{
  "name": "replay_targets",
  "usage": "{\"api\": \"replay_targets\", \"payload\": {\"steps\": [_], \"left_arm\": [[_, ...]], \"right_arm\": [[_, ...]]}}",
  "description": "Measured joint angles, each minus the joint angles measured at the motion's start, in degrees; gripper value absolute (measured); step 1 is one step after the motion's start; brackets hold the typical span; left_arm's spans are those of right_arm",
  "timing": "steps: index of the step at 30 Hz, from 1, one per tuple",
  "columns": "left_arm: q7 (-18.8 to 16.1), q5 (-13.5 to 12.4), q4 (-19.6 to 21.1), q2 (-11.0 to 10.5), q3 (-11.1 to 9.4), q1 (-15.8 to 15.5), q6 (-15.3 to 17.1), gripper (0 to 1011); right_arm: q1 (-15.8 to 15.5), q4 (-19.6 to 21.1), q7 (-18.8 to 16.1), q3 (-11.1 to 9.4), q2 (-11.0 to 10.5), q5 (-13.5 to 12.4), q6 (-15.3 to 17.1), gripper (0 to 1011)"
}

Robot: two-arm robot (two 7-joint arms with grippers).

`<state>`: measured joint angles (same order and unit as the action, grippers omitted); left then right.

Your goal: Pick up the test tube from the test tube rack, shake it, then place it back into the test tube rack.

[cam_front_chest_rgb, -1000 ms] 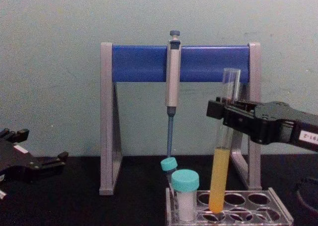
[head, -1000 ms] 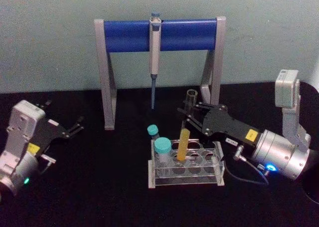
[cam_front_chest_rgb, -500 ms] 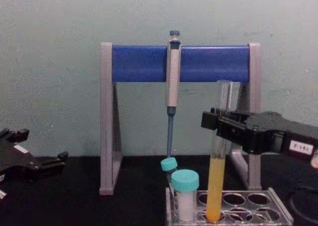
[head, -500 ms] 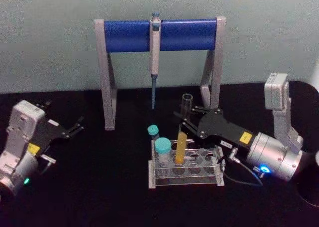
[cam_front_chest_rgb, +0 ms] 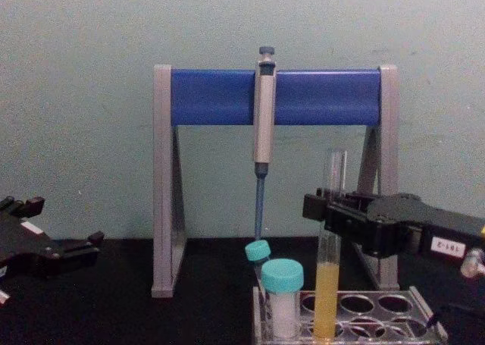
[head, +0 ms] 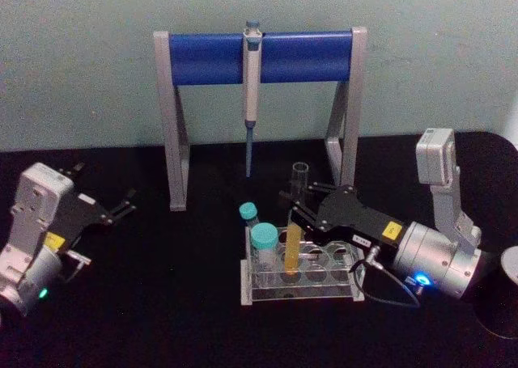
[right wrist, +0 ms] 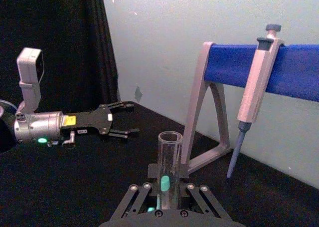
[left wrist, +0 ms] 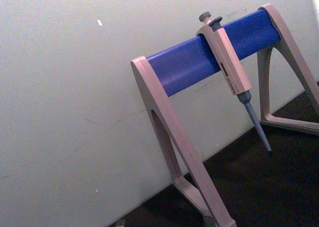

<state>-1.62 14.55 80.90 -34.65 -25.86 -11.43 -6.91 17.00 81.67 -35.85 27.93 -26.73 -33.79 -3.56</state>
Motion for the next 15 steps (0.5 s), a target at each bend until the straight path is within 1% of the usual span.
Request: {"api": "replay_targets", "payload": {"steps": [15], "left_arm": [[0.0, 0.0, 0.0, 0.0, 0.0, 0.0, 0.0, 1001]], "right_arm": [[0.05, -2.15, 0.67, 0.6, 0.97, 1.32, 0.42, 234]]}}
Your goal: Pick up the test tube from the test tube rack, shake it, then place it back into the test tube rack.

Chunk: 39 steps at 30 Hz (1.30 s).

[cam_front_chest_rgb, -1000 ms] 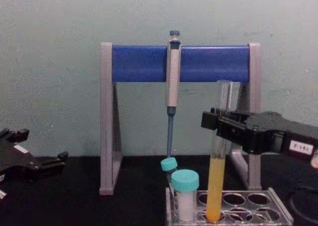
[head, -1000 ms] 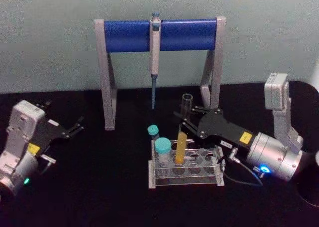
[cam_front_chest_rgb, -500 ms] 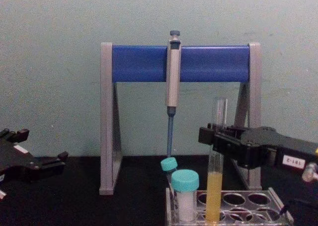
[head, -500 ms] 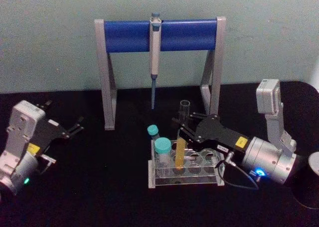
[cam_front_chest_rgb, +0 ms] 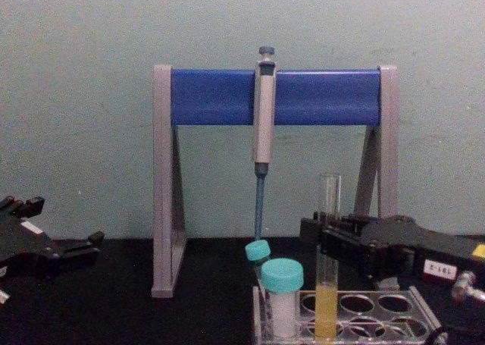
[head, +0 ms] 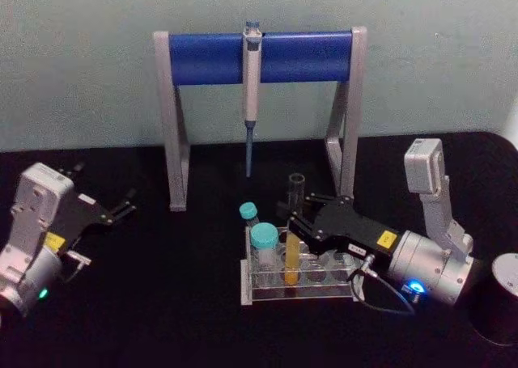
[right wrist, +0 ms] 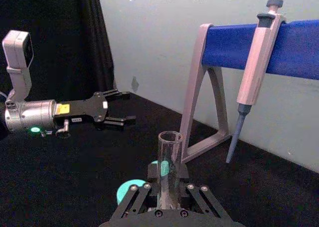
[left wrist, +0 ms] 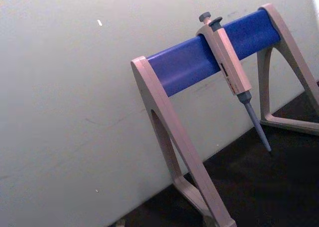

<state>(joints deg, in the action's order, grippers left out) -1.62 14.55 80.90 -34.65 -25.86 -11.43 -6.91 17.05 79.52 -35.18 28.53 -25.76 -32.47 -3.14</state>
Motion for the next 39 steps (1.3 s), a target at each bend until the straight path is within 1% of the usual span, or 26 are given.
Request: {"api": "replay_targets", "payload": {"steps": [9, 16, 29, 31, 32, 33, 35, 37, 38, 39], "left_arm": [[0.0, 0.0, 0.0, 0.0, 0.0, 0.0, 0.0, 1001], [0.0, 0.0, 0.0, 0.0, 0.0, 0.0, 0.0, 1001], [0.0, 0.0, 0.0, 0.0, 0.0, 0.0, 0.0, 1001], [0.0, 0.0, 0.0, 0.0, 0.0, 0.0, 0.0, 1001], [0.0, 0.0, 0.0, 0.0, 0.0, 0.0, 0.0, 1001], [0.0, 0.0, 0.0, 0.0, 0.0, 0.0, 0.0, 1001], [0.0, 0.0, 0.0, 0.0, 0.0, 0.0, 0.0, 1001], [0.0, 0.0, 0.0, 0.0, 0.0, 0.0, 0.0, 1001], [0.0, 0.0, 0.0, 0.0, 0.0, 0.0, 0.0, 1001], [0.0, 0.0, 0.0, 0.0, 0.0, 0.0, 0.0, 1001]], "right_arm": [[0.06, -0.76, 0.01, 0.08, 0.42, 0.36, 0.23, 234], [0.06, -0.94, 0.68, 0.09, 0.64, 0.91, 0.54, 234], [0.03, -0.9, 0.58, 0.07, 0.6, 0.85, 0.55, 234], [0.02, -0.9, 0.59, 0.06, 0.57, 0.91, 0.58, 253], [0.02, -0.9, 0.57, 0.06, 0.58, 0.91, 0.58, 294], [0.02, -0.9, 0.57, 0.06, 0.57, 0.91, 0.58, 304], [0.02, -0.9, 0.54, 0.06, 0.56, 0.91, 0.58, 390], [0.02, -0.9, 0.53, 0.06, 0.55, 0.91, 0.58, 432], [0.02, -0.89, 0.52, 0.06, 0.55, 0.9, 0.58, 493], [0.02, -0.89, 0.52, 0.06, 0.55, 0.9, 0.59, 493]]}}
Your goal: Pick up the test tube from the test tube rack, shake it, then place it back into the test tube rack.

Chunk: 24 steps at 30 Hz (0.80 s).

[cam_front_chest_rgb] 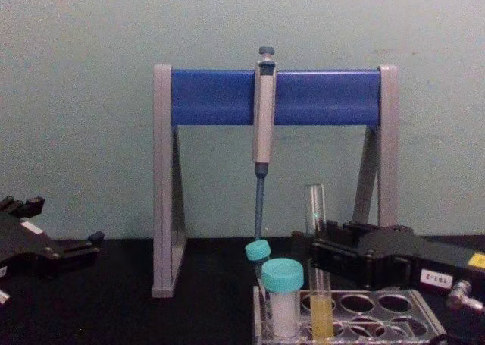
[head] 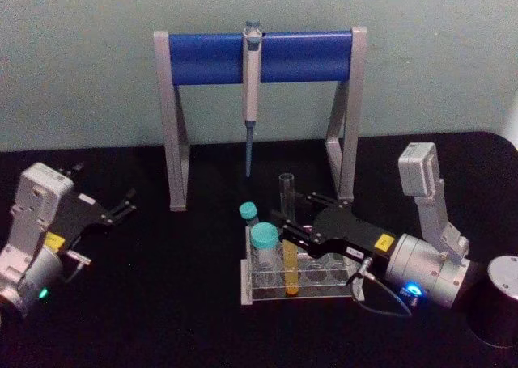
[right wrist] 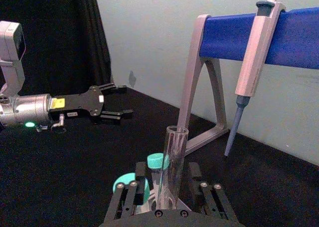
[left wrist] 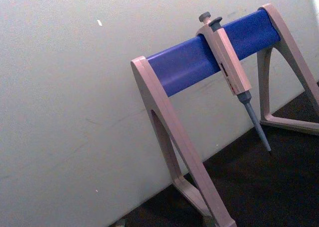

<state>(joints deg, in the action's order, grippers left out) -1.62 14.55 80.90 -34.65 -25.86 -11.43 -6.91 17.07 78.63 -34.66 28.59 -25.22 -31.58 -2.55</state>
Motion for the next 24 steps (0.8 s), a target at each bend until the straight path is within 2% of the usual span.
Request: {"api": "replay_targets", "payload": {"steps": [6, 10, 13, 17, 24], "left_arm": [[0.0, 0.0, 0.0, 0.0, 0.0, 0.0, 0.0, 1001], [0.0, 0.0, 0.0, 0.0, 0.0, 0.0, 0.0, 1001], [0.0, 0.0, 0.0, 0.0, 0.0, 0.0, 0.0, 1001], [0.0, 0.0, 0.0, 0.0, 0.0, 0.0, 0.0, 1001], [0.0, 0.0, 0.0, 0.0, 0.0, 0.0, 0.0, 1001]], "right_arm": [[0.01, 0.02, -0.04, 0.0, 0.0, -0.04, -0.03, 717], [0.01, 0.02, -0.06, 0.0, 0.0, -0.07, -0.05, 790], [0.01, 0.02, -0.07, 0.0, 0.0, -0.09, -0.06, 915], [0.01, 0.02, -0.09, 0.0, 0.0, -0.11, -0.07, 1000], [0.01, 0.02, -0.1, 0.0, 0.0, -0.14, -0.1, 1000]]}}
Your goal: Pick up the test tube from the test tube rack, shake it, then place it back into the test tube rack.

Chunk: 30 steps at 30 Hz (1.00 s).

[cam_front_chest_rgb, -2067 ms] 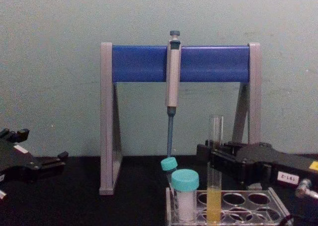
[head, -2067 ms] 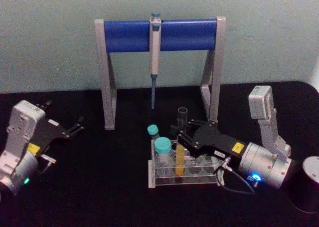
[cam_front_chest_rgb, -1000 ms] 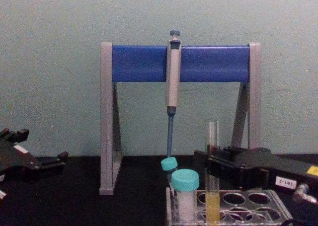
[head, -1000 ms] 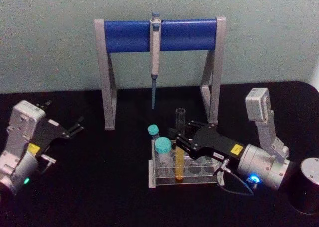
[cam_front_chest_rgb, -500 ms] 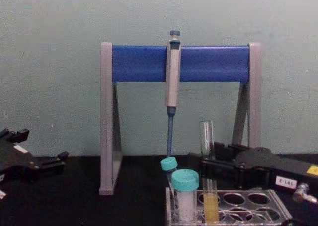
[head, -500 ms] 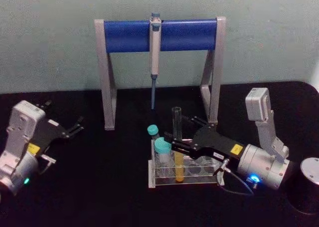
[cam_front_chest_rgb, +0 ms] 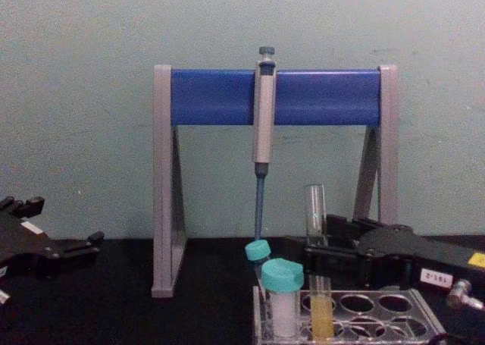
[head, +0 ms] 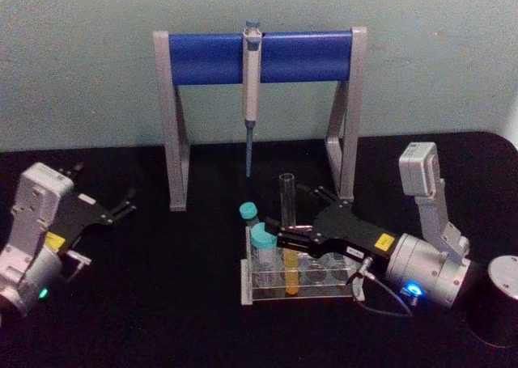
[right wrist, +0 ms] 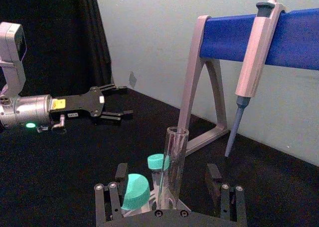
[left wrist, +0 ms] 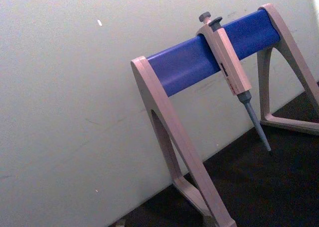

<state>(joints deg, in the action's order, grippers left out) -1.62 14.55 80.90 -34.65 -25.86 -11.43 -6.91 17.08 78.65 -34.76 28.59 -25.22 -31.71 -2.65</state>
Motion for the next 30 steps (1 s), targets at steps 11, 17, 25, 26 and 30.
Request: {"api": "replay_targets", "payload": {"steps": [11, 17, 25, 26, 30], "left_arm": [[0.0, 0.0, 0.0, 0.0, 0.0, 0.0, 0.0, 1001], [0.0, 0.0, 0.0, 0.0, 0.0, 0.0, 0.0, 1001], [0.0, 0.0, 0.0, 0.0, 0.0, 0.0, 0.0, 1001], [0.0, 0.0, 0.0, 0.0, 0.0, 0.0, 0.0, 1001], [0.0, 0.0, 0.0, 0.0, 0.0, 0.0, 0.0, 1001]], "right_arm": [[-0.98, 5.34, 0.51, -1.84, -1.5, 0.67, -2.52, 1000], [-3.75, 10.84, 5.22, -4.95, -2.75, 3.49, -5.7, 1000], [-10.11, 15.02, 20.65, -10.24, -1.96, 12.89, -7.22, 1000], [-10.59, 15.02, 22.0, -10.59, -1.69, 13.75, -7.15, 1000], [-12.61, 14.3, 27.86, -11.96, -0.17, 17.2, -6.33, 1000]]}}
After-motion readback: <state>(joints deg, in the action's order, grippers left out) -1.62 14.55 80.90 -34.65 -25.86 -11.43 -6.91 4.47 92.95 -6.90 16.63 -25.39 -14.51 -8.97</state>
